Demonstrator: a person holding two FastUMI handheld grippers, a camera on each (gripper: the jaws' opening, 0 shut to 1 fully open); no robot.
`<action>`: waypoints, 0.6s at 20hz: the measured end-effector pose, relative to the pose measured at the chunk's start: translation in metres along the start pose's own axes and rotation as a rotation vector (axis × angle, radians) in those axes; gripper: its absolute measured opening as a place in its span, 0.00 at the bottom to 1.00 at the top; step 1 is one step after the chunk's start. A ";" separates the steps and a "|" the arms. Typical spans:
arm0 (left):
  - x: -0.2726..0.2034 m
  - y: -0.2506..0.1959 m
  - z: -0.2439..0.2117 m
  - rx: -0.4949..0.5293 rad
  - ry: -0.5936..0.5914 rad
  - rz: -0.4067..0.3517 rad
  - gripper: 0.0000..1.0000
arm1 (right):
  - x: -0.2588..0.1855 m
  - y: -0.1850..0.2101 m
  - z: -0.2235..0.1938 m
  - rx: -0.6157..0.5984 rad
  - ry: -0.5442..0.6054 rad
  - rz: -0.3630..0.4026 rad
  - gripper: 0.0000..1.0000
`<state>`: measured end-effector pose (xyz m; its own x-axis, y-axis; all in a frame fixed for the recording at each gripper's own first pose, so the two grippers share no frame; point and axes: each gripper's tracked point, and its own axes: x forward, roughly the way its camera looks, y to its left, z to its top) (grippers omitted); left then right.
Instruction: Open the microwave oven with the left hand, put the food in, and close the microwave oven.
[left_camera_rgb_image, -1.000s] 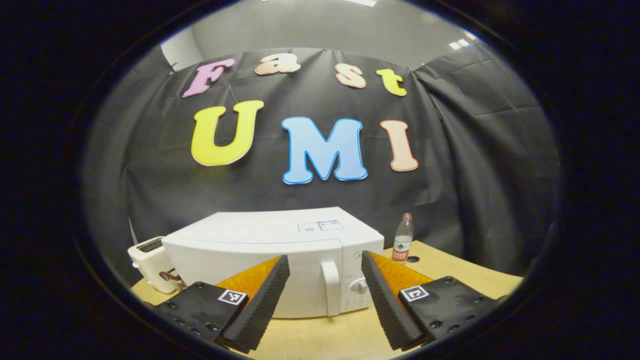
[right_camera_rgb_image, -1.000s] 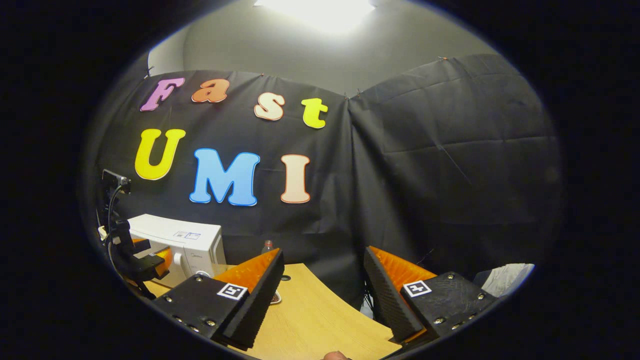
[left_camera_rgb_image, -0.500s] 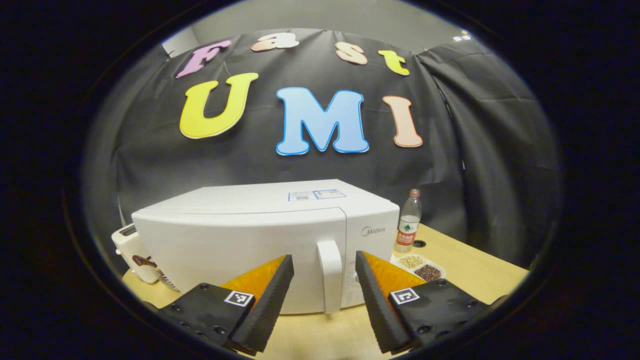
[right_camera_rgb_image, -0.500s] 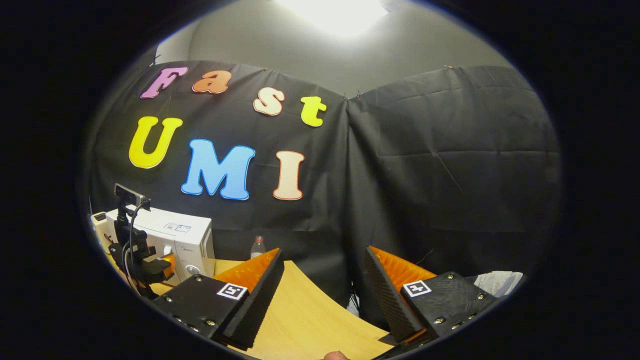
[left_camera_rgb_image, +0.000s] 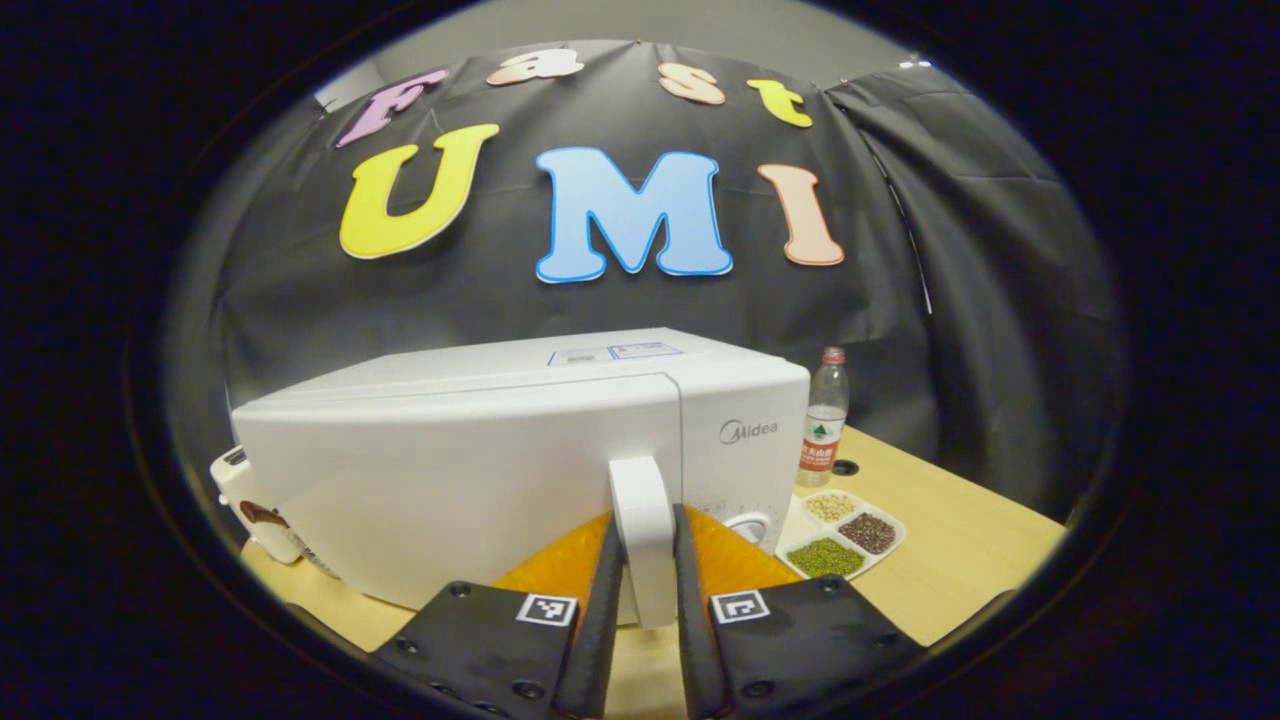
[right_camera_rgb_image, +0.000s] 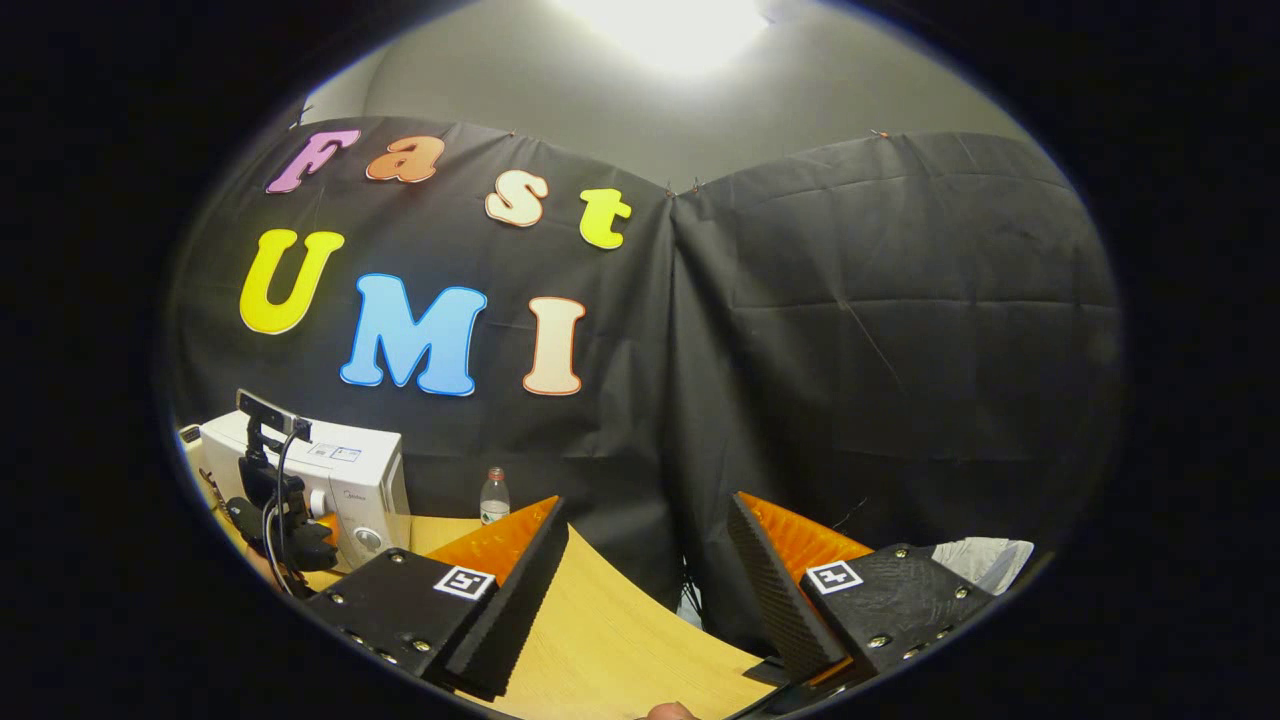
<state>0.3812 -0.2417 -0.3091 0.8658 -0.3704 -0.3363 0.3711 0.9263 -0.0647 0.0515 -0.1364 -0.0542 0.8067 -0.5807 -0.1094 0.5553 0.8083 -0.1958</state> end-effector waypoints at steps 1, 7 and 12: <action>-0.001 0.000 -0.001 0.003 0.007 -0.001 0.35 | 0.000 0.001 0.000 -0.003 -0.001 0.001 0.97; -0.003 0.000 0.000 0.000 0.010 -0.001 0.14 | -0.002 0.007 -0.003 -0.005 0.008 0.012 0.98; -0.005 -0.001 0.003 -0.013 0.026 0.002 0.11 | -0.003 0.011 -0.001 0.004 -0.002 0.036 0.98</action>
<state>0.3779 -0.2407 -0.3050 0.8575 -0.3669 -0.3607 0.3648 0.9279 -0.0766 0.0548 -0.1260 -0.0572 0.8267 -0.5510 -0.1141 0.5266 0.8291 -0.1877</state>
